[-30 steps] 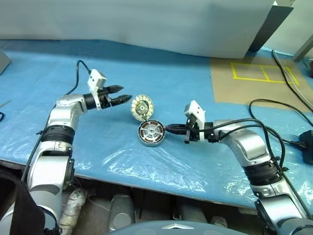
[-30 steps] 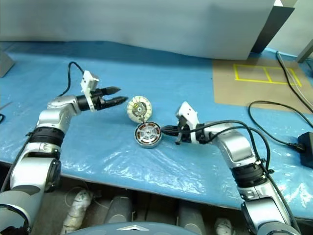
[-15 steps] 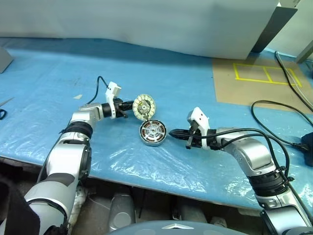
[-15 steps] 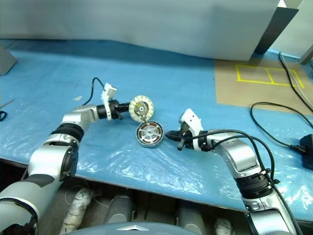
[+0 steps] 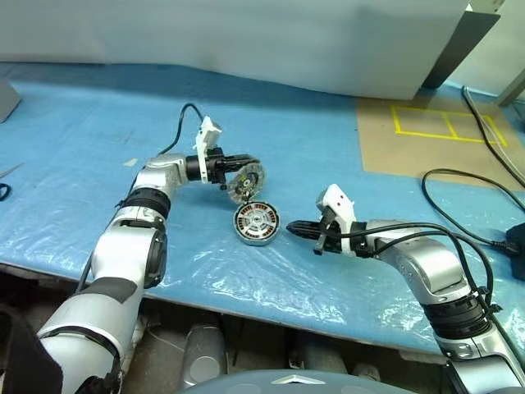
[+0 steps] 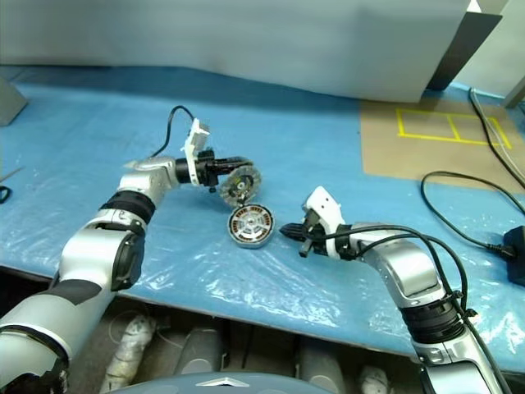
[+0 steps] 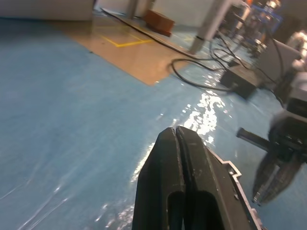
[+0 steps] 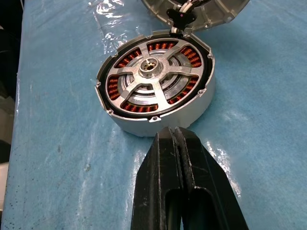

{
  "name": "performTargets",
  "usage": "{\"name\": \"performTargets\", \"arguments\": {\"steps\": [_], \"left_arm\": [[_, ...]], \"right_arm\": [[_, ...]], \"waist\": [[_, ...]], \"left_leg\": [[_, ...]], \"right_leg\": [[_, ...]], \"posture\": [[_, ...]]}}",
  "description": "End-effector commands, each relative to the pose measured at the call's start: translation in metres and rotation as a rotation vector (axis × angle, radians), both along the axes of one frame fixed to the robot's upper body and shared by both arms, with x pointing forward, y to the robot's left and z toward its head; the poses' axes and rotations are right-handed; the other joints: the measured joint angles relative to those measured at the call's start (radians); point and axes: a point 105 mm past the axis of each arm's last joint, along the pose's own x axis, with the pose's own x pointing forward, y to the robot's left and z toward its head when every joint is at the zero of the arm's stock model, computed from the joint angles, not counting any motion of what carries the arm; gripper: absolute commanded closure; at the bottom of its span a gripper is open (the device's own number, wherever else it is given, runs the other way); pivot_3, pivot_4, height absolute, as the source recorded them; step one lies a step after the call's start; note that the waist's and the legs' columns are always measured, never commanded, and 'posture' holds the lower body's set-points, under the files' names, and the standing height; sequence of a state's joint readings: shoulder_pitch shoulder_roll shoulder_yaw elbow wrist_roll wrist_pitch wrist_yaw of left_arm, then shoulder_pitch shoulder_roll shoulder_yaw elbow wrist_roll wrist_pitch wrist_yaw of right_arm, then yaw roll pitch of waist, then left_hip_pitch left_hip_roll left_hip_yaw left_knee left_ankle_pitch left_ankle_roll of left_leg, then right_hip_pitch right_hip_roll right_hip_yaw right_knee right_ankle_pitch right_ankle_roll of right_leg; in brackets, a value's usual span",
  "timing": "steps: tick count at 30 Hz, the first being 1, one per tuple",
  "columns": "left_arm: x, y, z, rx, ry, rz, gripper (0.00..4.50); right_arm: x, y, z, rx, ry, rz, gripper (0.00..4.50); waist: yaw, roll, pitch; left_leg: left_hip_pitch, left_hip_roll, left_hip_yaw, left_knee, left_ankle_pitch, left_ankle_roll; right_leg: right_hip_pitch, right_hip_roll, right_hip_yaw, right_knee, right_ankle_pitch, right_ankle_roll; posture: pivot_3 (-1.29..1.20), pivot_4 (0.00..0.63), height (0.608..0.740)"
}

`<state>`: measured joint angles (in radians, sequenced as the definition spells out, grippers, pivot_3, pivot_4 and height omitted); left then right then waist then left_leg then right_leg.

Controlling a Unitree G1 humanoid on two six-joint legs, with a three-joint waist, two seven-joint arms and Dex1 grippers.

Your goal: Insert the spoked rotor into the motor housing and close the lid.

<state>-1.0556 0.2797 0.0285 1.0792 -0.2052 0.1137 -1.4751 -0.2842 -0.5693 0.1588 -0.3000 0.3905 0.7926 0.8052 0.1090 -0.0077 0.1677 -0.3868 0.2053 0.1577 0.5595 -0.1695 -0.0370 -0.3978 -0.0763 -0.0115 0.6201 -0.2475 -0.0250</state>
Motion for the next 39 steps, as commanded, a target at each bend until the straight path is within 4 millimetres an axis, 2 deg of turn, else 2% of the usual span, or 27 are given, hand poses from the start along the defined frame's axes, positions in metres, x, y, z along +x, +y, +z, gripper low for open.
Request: {"name": "performTargets", "arguments": {"steps": [1,5,10,18,21,23,29,31,34,37,39], "left_arm": [[-0.019,-0.006,-0.025,0.090,0.024,-0.123,4.44],[-0.029,-0.008,-0.025,0.091,0.026,-0.194,4.44],[-0.046,-0.003,-0.044,0.160,0.022,-0.248,4.44],[-0.056,-0.002,-0.044,0.178,-0.002,-0.286,4.44],[-0.062,0.002,-0.043,0.204,-0.028,-0.311,4.44],[-0.062,0.005,-0.033,0.181,-0.054,-0.311,4.44],[-0.050,0.012,0.044,-0.028,-0.128,-0.221,4.44],[-0.051,0.019,0.063,-0.069,-0.139,-0.189,4.47],[-0.055,0.032,0.071,-0.063,-0.155,-0.142,4.47],[-0.058,0.050,0.053,0.010,-0.136,-0.079,4.47],[-0.062,0.057,0.037,0.082,-0.132,-0.056,4.47]], "right_arm": [[-0.002,-0.002,0.012,0.013,-0.047,-0.003,4.50],[-0.002,-0.003,0.012,0.018,-0.047,-0.013,4.50],[0.003,-0.007,0.014,0.018,-0.060,-0.038,4.50],[0.004,-0.009,0.012,0.010,-0.061,-0.042,4.50],[0.006,-0.008,0.018,0.047,-0.062,-0.045,4.50],[0.006,-0.006,0.023,0.054,-0.079,-0.034,4.50],[0.003,0.001,0.043,0.011,-0.190,0.037,4.50],[0.004,0.004,0.051,0.014,-0.220,0.061,4.10],[0.004,0.009,0.058,0.004,-0.253,0.112,3.27],[0.009,0.021,0.055,-0.013,-0.273,0.160,2.31],[0.015,0.028,0.040,-0.080,-0.280,0.199,1.60]], "waist": [[0.001,0.000,0.000],[-0.003,0.000,0.001],[-0.003,0.001,0.001],[-0.002,0.001,0.001],[-0.003,0.001,0.001],[-0.005,0.001,0.002],[-0.006,0.002,0.002],[-0.011,0.002,0.002],[-0.016,0.003,0.002],[-0.022,0.004,0.002],[-0.026,0.004,0.002]], "left_leg": [[0.001,0.000,0.000,-0.001,0.000,0.000],[0.000,0.001,0.000,0.000,0.000,0.000],[0.000,0.001,0.000,0.000,0.000,0.000],[0.000,0.001,0.000,0.000,0.000,0.000],[0.000,0.001,0.000,-0.001,0.000,0.000],[0.000,0.001,0.000,-0.001,0.000,0.000],[-0.001,0.001,0.000,0.000,0.000,0.000],[-0.001,0.000,0.000,0.000,0.000,0.000],[0.001,0.000,0.001,-0.002,0.000,0.000],[0.001,0.001,0.001,-0.003,0.000,0.000],[0.001,0.001,0.001,-0.004,0.000,0.000]], "right_leg": [[0.001,0.000,0.000,0.000,0.000,0.000],[0.000,0.000,-0.001,0.000,-0.001,-0.001],[0.000,0.000,-0.001,0.000,-0.002,-0.004],[0.000,0.000,-0.001,0.000,-0.002,-0.004],[0.000,0.000,-0.001,0.000,-0.002,-0.004],[-0.001,0.000,-0.001,0.000,-0.002,-0.004],[-0.001,0.000,-0.001,0.000,-0.002,-0.004],[-0.001,0.000,-0.001,0.000,-0.002,-0.004],[-0.002,0.001,0.001,0.000,-0.002,-0.004],[-0.003,0.002,0.001,0.000,-0.002,-0.004],[-0.003,0.002,0.001,0.000,-0.002,-0.003]], "posture": [[0.00,0.150,0.740],[0.00,0.150,0.740],[0.00,0.150,0.740],[0.00,0.150,0.740],[0.00,0.150,0.740],[0.00,0.150,0.740],[0.00,0.150,0.740],[0.00,0.150,0.740],[0.00,0.150,0.740],[0.00,0.150,0.740],[0.00,0.150,0.740]]}}
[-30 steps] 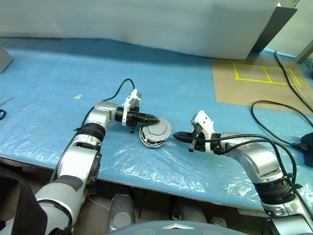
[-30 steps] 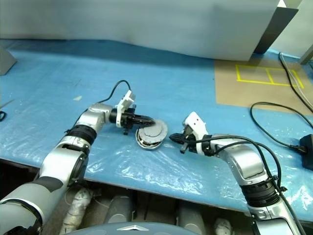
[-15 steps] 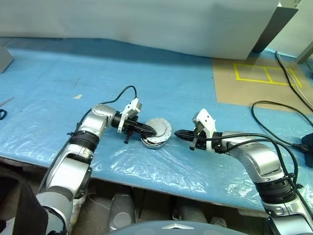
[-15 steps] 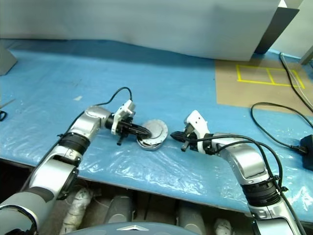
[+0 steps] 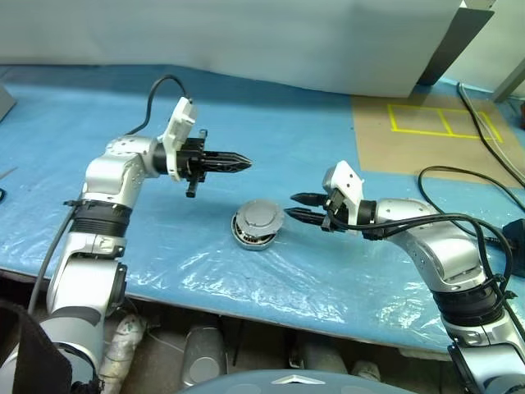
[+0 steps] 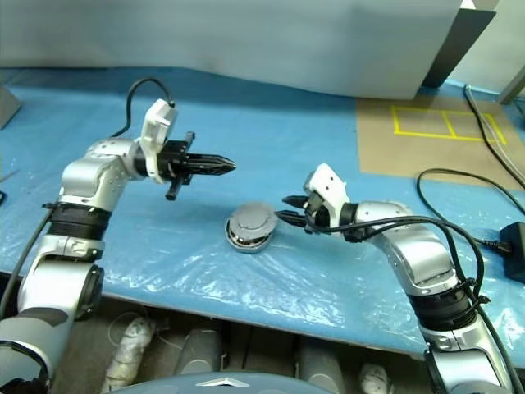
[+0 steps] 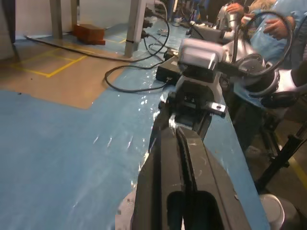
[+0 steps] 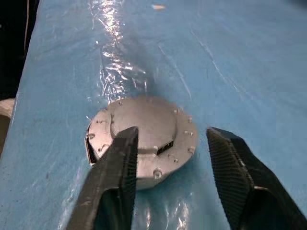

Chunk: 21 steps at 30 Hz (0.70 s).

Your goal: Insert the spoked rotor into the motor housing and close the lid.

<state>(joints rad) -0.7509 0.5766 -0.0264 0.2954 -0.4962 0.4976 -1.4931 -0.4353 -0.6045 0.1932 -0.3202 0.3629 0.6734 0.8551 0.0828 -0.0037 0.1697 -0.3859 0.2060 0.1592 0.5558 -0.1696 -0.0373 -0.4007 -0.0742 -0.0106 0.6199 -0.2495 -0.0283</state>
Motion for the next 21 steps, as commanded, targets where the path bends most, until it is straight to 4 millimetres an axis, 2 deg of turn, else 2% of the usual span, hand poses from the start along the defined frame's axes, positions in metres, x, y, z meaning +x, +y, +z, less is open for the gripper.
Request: {"name": "performTargets", "arguments": {"steps": [1,5,13,17,20,21], "left_arm": [[-0.008,0.008,-0.013,0.095,-0.058,0.026,4.47],[-0.015,0.006,-0.021,0.144,-0.103,0.034,4.47],[-0.022,0.003,-0.030,0.134,-0.075,0.069,4.47],[-0.022,0.004,-0.033,0.139,-0.075,0.087,4.47],[-0.020,0.003,-0.033,0.131,-0.073,0.096,4.47],[-0.020,0.002,-0.034,0.129,-0.072,0.096,4.47]], "right_arm": [[0.004,0.014,-0.018,-0.092,-0.039,0.074,1.27],[0.006,0.029,-0.025,-0.094,-0.018,0.160,0.04],[0.010,0.042,-0.034,-0.114,-0.040,0.210,0.04],[0.014,0.036,-0.047,-0.153,-0.024,0.184,0.04],[0.019,0.033,-0.049,-0.138,-0.006,0.147,0.04],[0.020,0.032,-0.049,-0.120,0.008,0.138,0.21]], "waist": [[-0.001,0.000,0.000],[0.009,0.000,0.000],[0.010,0.000,0.000],[0.010,0.000,0.000],[0.009,0.000,0.000],[0.009,0.000,0.000]], "left_leg": [[-0.001,0.000,0.000,0.000,0.000,0.000],[-0.005,0.000,-0.001,0.002,0.000,0.000],[-0.007,0.001,-0.002,0.007,0.000,0.000],[-0.007,0.001,-0.002,0.007,0.000,0.000],[-0.006,0.001,-0.002,0.007,0.000,0.000],[-0.006,0.001,-0.002,0.007,0.000,0.000]], "right_leg": [[0.000,0.000,0.000,0.000,0.000,0.000],[-0.002,-0.001,-0.003,0.000,0.000,-0.001],[-0.003,-0.001,-0.003,0.004,-0.001,-0.001],[-0.003,-0.001,-0.002,0.004,0.000,-0.001],[-0.003,-0.001,-0.002,0.004,0.000,-0.001],[-0.002,-0.001,-0.002,0.004,0.000,-0.001]], "posture": [[0.00,0.150,0.740],[0.00,0.150,0.740],[0.00,0.150,0.740],[0.00,0.150,0.740],[0.00,0.150,0.740],[0.00,0.150,0.740]]}}
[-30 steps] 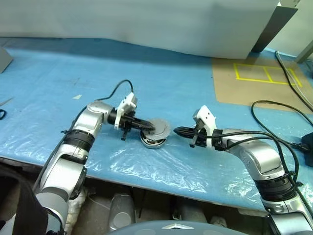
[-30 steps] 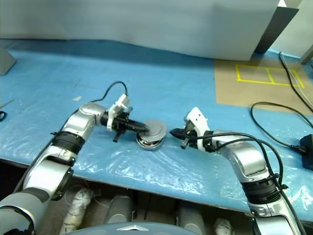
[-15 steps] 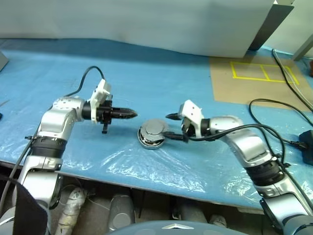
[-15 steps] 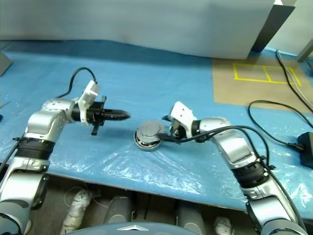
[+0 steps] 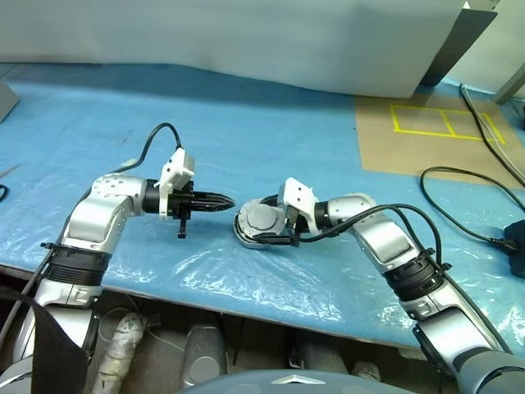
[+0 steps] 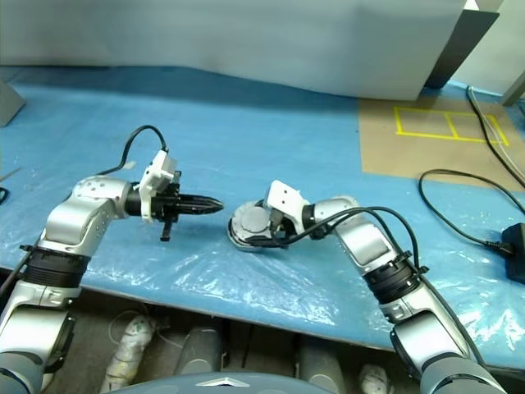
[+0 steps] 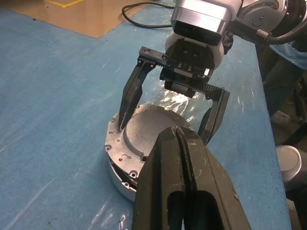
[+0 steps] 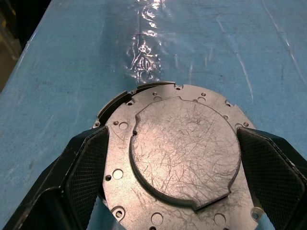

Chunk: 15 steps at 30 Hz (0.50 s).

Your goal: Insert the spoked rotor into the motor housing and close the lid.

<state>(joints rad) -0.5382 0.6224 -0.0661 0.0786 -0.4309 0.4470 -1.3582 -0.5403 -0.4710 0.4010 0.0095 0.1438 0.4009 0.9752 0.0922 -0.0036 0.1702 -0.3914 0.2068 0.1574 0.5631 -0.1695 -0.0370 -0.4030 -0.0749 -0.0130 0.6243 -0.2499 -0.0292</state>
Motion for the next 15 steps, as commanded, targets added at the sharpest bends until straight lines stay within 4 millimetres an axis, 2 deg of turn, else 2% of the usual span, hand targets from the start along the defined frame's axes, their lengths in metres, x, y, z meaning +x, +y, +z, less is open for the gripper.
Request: {"name": "performTargets", "arguments": {"steps": [1,5,12,15], "left_arm": [[-0.001,-0.003,0.007,-0.021,-0.031,-0.006,4.47],[0.000,-0.006,0.005,-0.024,-0.031,-0.006,4.47],[0.003,-0.006,0.005,-0.028,-0.032,-0.003,4.47],[-0.004,-0.003,0.005,-0.035,-0.011,-0.025,4.47]], "right_arm": [[0.006,-0.005,-0.002,0.016,0.023,-0.049,0.42],[0.004,-0.005,0.000,0.028,0.037,-0.049,1.50],[0.006,-0.006,-0.001,0.016,0.027,-0.070,1.53],[0.001,0.005,0.013,0.122,0.121,-0.069,1.53]], "waist": [[0.000,0.000,0.000],[0.001,0.000,0.000],[0.001,0.000,0.000],[0.001,0.000,0.000]], "left_leg": [[0.000,0.000,0.000,0.000,0.000,0.000],[0.001,0.000,0.000,0.001,0.000,0.000],[0.001,0.000,0.000,0.001,0.000,0.000],[0.001,0.000,0.000,0.001,0.000,0.000]], "right_leg": [[0.000,0.000,0.000,0.000,0.000,0.000],[0.001,0.000,0.001,0.000,0.000,0.000],[0.001,0.000,0.000,0.000,0.000,0.000],[0.001,0.000,0.000,0.000,0.000,0.000]], "posture": [[0.00,0.150,0.740],[0.00,0.150,0.740],[0.00,0.150,0.740],[0.00,0.150,0.740]]}}
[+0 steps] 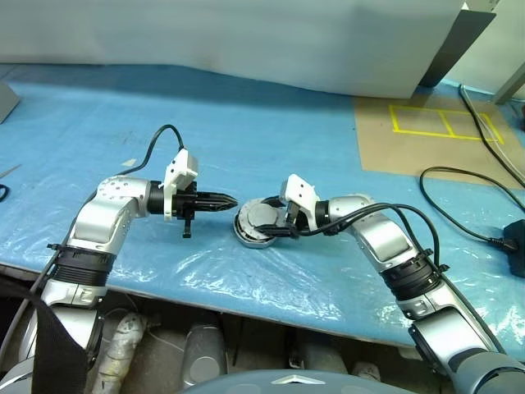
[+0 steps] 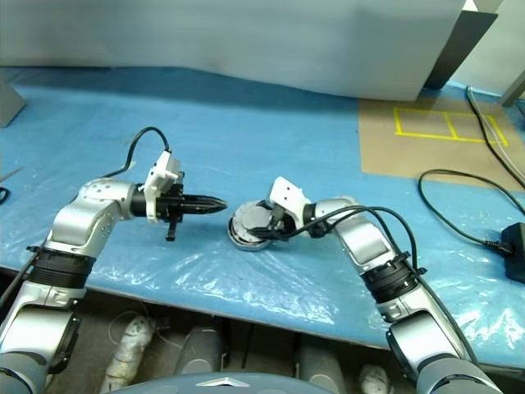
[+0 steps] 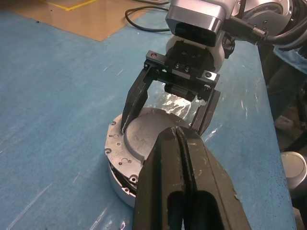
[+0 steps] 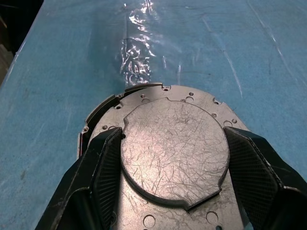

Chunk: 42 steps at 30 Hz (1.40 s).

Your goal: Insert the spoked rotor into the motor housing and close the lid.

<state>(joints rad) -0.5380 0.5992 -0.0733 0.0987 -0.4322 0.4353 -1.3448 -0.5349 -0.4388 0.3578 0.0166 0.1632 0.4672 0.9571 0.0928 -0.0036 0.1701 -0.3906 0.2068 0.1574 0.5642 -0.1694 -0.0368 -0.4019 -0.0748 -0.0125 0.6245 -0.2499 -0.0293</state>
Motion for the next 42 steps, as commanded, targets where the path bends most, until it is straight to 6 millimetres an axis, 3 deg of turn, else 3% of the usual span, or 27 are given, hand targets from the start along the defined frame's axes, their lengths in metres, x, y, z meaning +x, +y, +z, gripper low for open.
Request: {"name": "performTargets", "arguments": {"steps": [1,4,7,11,16,21,24,29,33,38,42], "left_arm": [[-0.006,0.002,0.009,-0.017,-0.021,-0.025,4.47],[-0.001,0.003,0.006,-0.006,-0.034,0.000,4.47],[0.000,0.003,0.005,-0.007,-0.037,0.008,4.47],[0.000,0.003,0.007,-0.017,-0.036,0.017,4.47],[0.002,0.004,0.006,-0.016,-0.036,0.028,4.47],[0.003,0.004,0.005,-0.023,-0.034,0.036,4.47],[0.004,0.002,0.004,-0.030,-0.037,0.038,4.47],[0.006,-0.001,0.004,-0.036,-0.040,0.043,4.47],[0.008,-0.001,0.004,-0.040,-0.041,0.047,4.47],[0.009,-0.002,0.003,-0.040,-0.042,0.052,4.47],[0.011,-0.002,0.003,-0.037,-0.045,0.053,4.47]], "right_arm": [[-0.007,0.010,0.017,0.104,0.087,0.001,1.53],[-0.015,0.022,0.019,0.129,0.121,0.026,1.53],[-0.010,0.030,0.012,0.106,0.100,-0.009,1.53],[0.001,0.032,-0.004,-0.002,0.004,-0.055,1.53],[0.005,0.030,-0.019,-0.076,0.004,-0.095,1.53],[0.002,0.024,-0.006,-0.053,0.021,-0.074,1.53],[0.012,0.011,0.000,-0.084,-0.012,-0.089,1.53],[0.027,-0.024,-0.011,-0.272,-0.087,-0.110,1.53],[0.029,-0.033,-0.004,-0.262,-0.079,-0.117,1.53],[0.027,-0.008,0.020,-0.049,0.051,-0.138,1.53],[0.028,0.008,0.024,0.056,0.223,-0.204,1.53]], "waist": [[0.000,0.000,0.000],[-0.001,0.000,0.000],[-0.003,0.000,0.000],[-0.003,0.000,0.000],[-0.005,0.000,0.000],[-0.008,0.000,0.000],[0.001,0.000,0.000],[0.004,0.000,0.000],[0.004,0.000,0.000],[0.002,0.000,0.000],[-0.004,0.000,0.000]], "left_leg": [[0.000,0.000,0.000,0.000,0.000,0.000],[0.000,0.000,0.000,0.000,0.000,0.000],[0.000,0.001,0.000,-0.001,0.000,0.000],[0.000,0.000,0.000,-0.001,0.000,0.000],[0.004,0.000,0.000,-0.001,0.000,0.000],[0.008,-0.001,0.000,-0.001,0.000,0.000],[0.007,-0.001,0.000,0.000,0.000,0.000],[0.006,-0.001,0.000,0.000,0.000,0.000],[0.007,-0.001,0.000,0.000,0.000,0.000],[0.007,-0.001,0.000,0.000,0.000,0.000],[0.005,0.000,0.001,0.000,0.000,0.000]], "right_leg": [[0.000,0.000,0.000,0.000,0.000,0.000],[0.000,0.000,0.000,0.000,0.000,0.000],[-0.001,0.001,0.000,0.000,0.000,0.000],[-0.001,0.000,0.000,0.000,0.000,0.000],[0.002,0.000,0.001,0.000,0.000,0.000],[0.006,0.000,0.002,0.000,0.000,0.000],[0.006,0.000,0.002,0.000,0.000,0.000],[0.006,-0.001,0.002,-0.001,0.000,0.000],[0.006,0.000,0.002,-0.001,0.000,0.000],[0.006,0.000,0.002,-0.001,0.000,0.000],[0.004,0.001,0.002,0.000,0.000,0.000]], "posture": [[0.00,0.150,0.740],[0.00,0.150,0.740],[0.00,0.150,0.740],[0.00,0.150,0.740],[0.00,0.150,0.740],[0.00,0.150,0.740],[0.00,0.150,0.740],[0.00,0.150,0.740],[0.00,0.150,0.740],[0.00,0.150,0.740],[0.00,0.150,0.740]]}}
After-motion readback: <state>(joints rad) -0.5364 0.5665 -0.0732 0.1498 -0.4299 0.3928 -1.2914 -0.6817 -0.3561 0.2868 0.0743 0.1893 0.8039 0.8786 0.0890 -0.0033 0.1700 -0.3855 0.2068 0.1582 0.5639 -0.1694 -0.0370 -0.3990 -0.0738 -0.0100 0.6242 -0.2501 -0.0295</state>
